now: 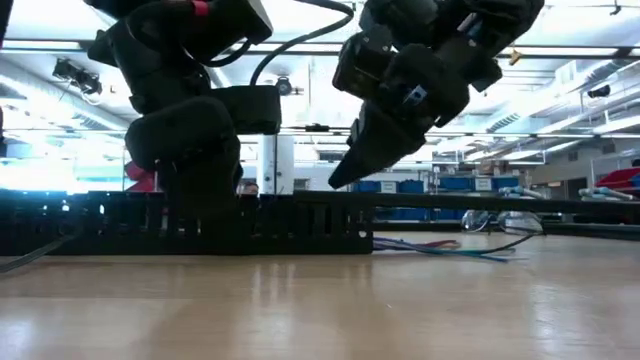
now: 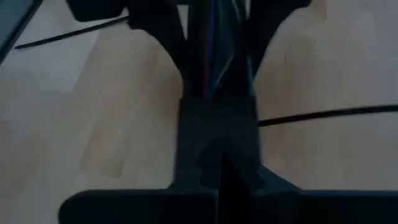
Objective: Ziptie cables
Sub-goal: Close the black cable duct
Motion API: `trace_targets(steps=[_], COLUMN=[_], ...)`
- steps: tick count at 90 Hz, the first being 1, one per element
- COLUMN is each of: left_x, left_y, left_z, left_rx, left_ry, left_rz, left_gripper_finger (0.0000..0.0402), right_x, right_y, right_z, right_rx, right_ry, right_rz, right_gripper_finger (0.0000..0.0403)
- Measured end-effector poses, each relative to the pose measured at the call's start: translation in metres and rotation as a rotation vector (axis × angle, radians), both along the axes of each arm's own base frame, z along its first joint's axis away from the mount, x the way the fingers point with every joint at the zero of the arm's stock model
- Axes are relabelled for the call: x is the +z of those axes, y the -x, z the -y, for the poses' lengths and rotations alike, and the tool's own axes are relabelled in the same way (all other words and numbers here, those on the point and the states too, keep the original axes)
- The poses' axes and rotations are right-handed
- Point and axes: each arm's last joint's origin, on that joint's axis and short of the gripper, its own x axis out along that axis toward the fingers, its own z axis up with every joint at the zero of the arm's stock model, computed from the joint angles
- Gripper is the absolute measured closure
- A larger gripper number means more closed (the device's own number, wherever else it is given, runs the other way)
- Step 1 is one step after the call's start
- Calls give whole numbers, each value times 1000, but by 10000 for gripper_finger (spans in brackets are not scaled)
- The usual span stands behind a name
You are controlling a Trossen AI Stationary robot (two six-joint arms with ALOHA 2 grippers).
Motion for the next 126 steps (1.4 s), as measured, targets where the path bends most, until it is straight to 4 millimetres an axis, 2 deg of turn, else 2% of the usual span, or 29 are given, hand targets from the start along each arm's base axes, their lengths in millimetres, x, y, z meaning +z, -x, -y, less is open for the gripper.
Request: trace_targets(steps=[38,59,99,109,126], left_x=[1,5,8,8,8], left_y=[-3,-8,-12,-12,-11], left_z=[1,2,3,3,3], left_rx=[-48,-61,-81,-81,-84], left_ry=[-42,-58,-58,-58,-56], left_rz=[34,104,150,147,140], left_gripper_finger=[99,85,93,110,153], right_x=[-2,-2,-3,-3,-16], right_y=[2,2,1,1,-5], right_z=[-2,-2,-2,-2,-2], right_rx=[5,8,8,7,12], right_ry=[2,0,-6,-7,-33], right_rz=[-24,-27,-31,-30,-24], right_gripper_finger=[403,403,403,403,403])
